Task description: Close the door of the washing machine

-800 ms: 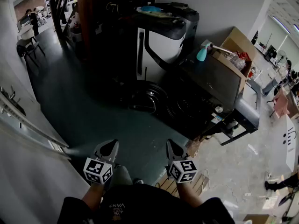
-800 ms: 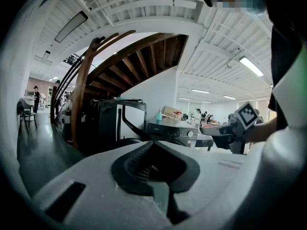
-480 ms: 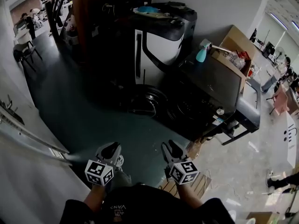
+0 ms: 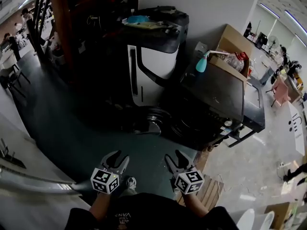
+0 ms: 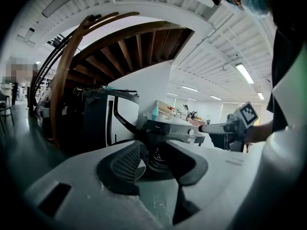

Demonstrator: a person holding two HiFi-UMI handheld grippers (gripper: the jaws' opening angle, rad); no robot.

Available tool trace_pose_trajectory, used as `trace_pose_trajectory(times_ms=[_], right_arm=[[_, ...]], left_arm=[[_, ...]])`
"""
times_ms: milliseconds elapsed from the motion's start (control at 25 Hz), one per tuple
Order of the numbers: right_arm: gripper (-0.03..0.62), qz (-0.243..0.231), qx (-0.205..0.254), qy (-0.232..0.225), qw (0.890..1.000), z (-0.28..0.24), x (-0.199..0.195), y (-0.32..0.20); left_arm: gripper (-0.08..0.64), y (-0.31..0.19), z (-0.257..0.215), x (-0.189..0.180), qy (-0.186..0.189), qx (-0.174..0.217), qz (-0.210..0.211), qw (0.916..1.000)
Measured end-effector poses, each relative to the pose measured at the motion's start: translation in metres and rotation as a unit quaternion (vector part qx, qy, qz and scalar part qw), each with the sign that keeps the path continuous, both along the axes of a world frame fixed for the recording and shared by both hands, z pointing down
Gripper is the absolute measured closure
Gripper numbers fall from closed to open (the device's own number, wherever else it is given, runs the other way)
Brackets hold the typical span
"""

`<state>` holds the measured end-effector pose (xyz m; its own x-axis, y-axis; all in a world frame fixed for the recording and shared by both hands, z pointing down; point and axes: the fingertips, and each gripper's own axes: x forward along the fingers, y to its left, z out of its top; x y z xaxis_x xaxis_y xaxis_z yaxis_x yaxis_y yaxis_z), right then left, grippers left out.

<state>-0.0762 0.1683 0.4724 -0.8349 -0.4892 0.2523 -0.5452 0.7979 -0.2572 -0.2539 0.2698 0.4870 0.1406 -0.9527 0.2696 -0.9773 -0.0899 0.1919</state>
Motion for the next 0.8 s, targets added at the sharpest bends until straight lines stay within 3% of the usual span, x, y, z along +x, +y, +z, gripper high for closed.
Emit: trace_pose_trajectory(times_ms=[360,560,800], right_arm=[[0.387,0.111,-0.013,-0.014,0.994,0.005,-0.051,-0.039],[0.387,0.157,-0.019,-0.008,0.987,0.013,-0.053,-0.059],[0.390,0.176,-0.035,0.000,0.984,0.028,-0.051,-0.094]], left_arm=[[0.393,-0.067,0.019,-0.093,-0.007,-0.009,0.078,0.9968],[0.377,-0.107,0.040,-0.117,-0.019,-0.027,0.106,0.9938],[0.365,-0.162,0.072,-0.129,-0.021,-0.052,0.113,0.9919]])
